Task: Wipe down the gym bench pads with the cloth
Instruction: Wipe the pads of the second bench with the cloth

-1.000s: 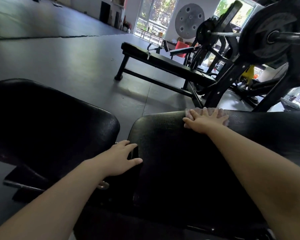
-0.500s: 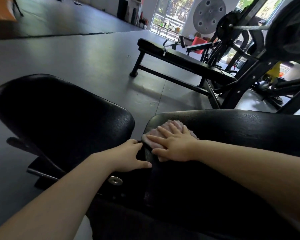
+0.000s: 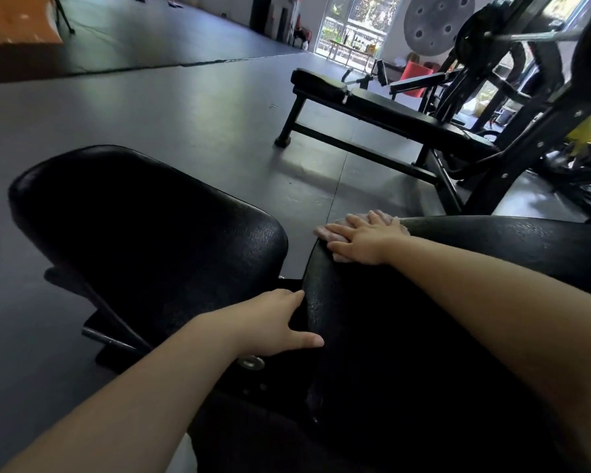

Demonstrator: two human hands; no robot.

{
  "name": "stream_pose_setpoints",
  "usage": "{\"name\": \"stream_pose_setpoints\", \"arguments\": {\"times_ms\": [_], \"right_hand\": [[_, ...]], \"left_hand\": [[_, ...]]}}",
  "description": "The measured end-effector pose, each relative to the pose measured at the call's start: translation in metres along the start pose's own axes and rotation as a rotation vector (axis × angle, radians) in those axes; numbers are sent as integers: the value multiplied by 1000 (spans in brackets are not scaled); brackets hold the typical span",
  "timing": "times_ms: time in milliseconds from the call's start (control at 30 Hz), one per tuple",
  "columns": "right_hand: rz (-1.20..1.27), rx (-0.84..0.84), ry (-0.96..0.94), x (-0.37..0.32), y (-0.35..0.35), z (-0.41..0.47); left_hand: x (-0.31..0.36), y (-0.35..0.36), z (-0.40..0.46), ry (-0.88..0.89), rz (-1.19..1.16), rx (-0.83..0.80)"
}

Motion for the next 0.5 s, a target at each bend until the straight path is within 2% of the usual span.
{"name": "stream_pose_setpoints", "arguments": {"times_ms": [167,367,500], "right_hand": [[13,-3,38,-14,2,-4],[2,-89,-190,-52,24,-56],[-2,-104,-272,-73,37,-102]], "left_hand": [[-1,-6,-2,-13,55,31],[-17,-25,-11,-52,43,243],[-22,-32,-23,-63,30,312]]}}
Point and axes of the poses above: each hand's wrist, its own z-axis towards the middle knuckle, its own y-axis out of the palm, x = y × z, the point moved 7 cm from there along z, towards the middle knuckle, and after that the axes turned 15 degrees about z, right-handed, at the moved point
